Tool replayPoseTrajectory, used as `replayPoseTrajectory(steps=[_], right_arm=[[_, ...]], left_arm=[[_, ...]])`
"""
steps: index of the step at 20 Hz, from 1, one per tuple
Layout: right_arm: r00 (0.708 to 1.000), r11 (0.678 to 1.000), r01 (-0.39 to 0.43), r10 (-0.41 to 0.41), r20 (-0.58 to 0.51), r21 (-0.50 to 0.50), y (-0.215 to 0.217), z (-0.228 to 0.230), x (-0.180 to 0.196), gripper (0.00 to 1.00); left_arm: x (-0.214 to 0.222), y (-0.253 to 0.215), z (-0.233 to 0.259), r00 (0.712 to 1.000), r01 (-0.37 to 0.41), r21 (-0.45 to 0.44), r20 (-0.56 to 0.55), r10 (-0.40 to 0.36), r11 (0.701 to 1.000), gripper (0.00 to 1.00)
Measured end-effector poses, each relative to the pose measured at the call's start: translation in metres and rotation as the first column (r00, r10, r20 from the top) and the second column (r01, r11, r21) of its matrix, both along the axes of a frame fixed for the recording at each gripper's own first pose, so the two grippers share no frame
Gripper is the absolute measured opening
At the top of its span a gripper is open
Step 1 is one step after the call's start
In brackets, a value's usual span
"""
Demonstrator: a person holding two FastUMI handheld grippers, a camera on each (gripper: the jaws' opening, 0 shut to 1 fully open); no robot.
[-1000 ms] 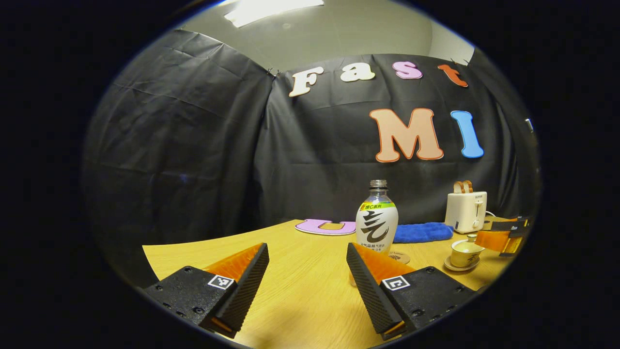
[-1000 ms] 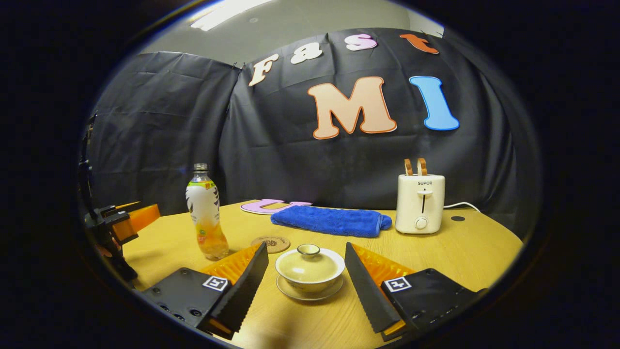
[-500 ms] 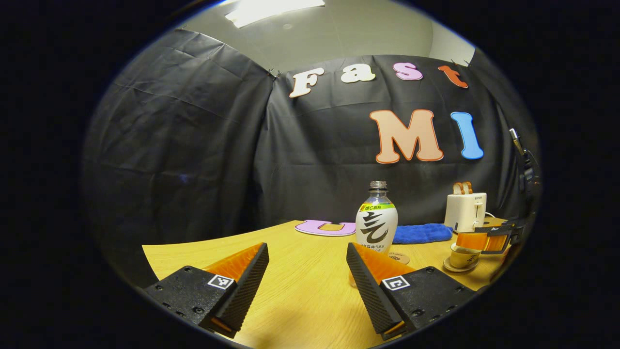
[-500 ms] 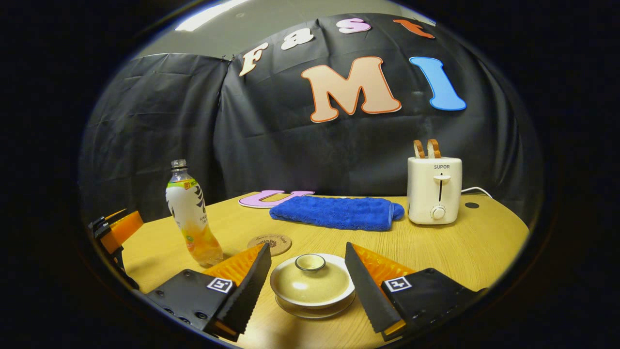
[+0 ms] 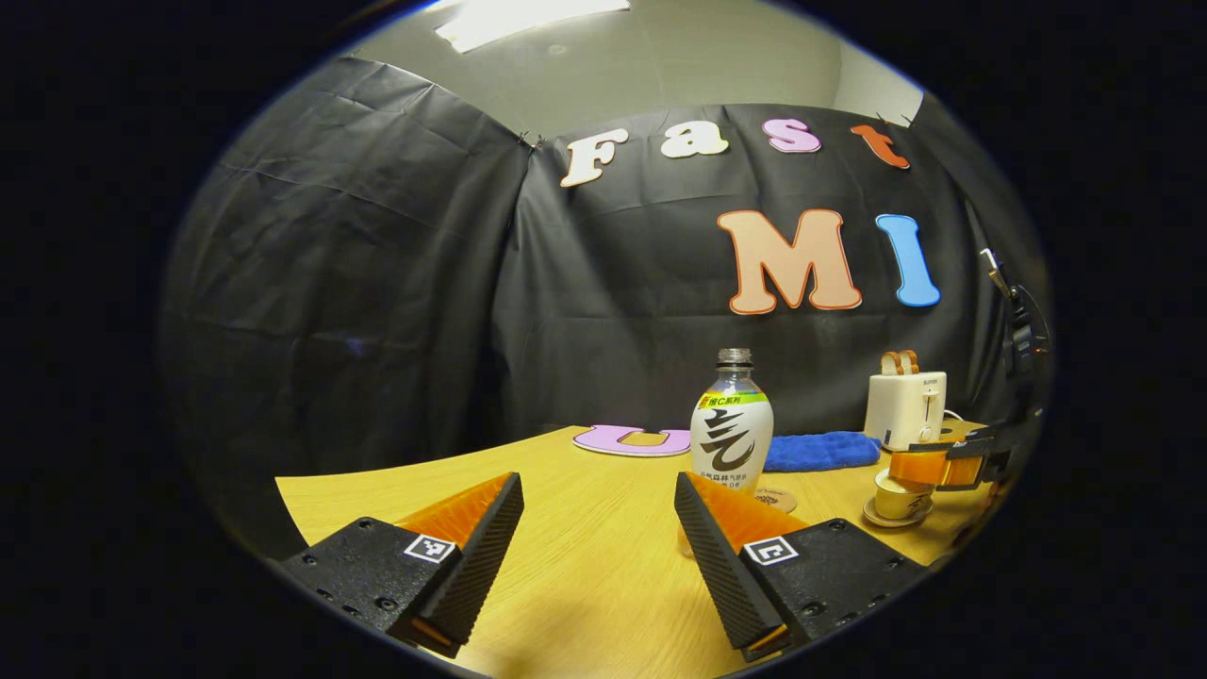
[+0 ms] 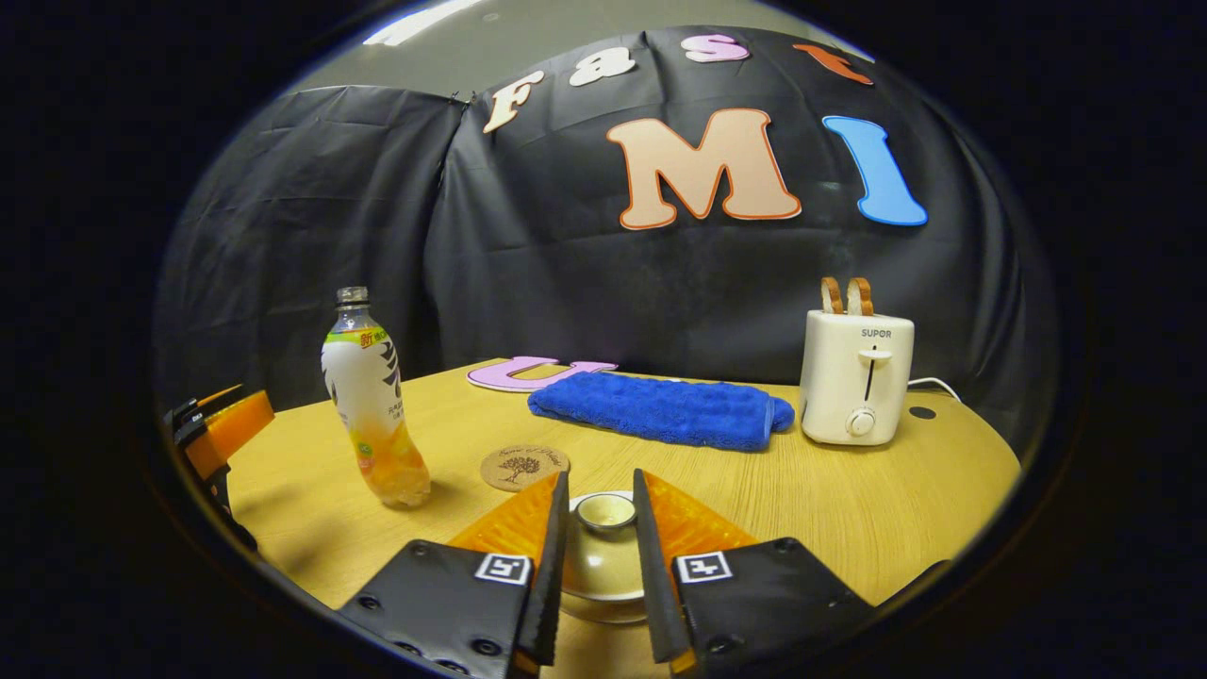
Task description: Open the teacup lid with one hand, grasp the water bottle and pour water into the teacup with the other hand; after pouring, place the water bottle on the coaster and then close the teacup lid.
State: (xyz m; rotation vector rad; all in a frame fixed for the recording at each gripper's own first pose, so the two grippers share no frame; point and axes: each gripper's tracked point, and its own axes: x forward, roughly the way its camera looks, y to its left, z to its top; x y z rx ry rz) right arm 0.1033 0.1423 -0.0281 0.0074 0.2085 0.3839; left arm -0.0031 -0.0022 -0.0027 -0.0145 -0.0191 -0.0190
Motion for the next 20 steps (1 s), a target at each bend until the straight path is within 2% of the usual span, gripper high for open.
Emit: replayPoseTrajectory(steps=[1, 5, 6, 13, 17, 20], right_arm=[[1.0, 1.0, 0.005, -0.005, 0.0, 0.001, 0.0, -0.002, 0.001, 0.34], [1.0, 1.0, 0.02, -0.019, 0.018, -0.017, -0.001, 0.0, 0.003, 0.34], [0.999, 1.0, 0.023, -0.023, 0.028, -0.017, -0.003, 0.001, 0.003, 0.28], [0.996, 0.999, 0.02, -0.023, 0.089, 0.027, -0.006, 0.014, -0.004, 0.27], [0.993, 0.999, 0.017, -0.02, 0.116, 0.028, -0.009, 0.018, -0.011, 0.27], [0.991, 0.998, 0.035, -0.04, 0.125, 0.044, -0.024, 0.021, -0.022, 0.28]], left_arm=[[0.0, 0.0, 0.0, 1.0, 0.0, 0.0, 0.0, 0.0, 1.0, 0.94], [-0.001, 0.0, 0.001, 1.0, 0.004, 0.0, 0.001, -0.004, 1.0, 0.94], [-0.001, -0.001, 0.001, 1.0, 0.004, 0.0, 0.002, -0.004, 1.0, 0.94], [-0.002, -0.001, 0.002, 1.0, 0.012, -0.005, 0.012, -0.011, 1.0, 0.94], [-0.006, -0.008, 0.004, 0.998, 0.056, -0.004, 0.017, -0.056, 0.998, 0.95], [-0.002, -0.026, 0.003, 0.99, 0.139, -0.001, 0.015, -0.139, 0.99, 0.94]])
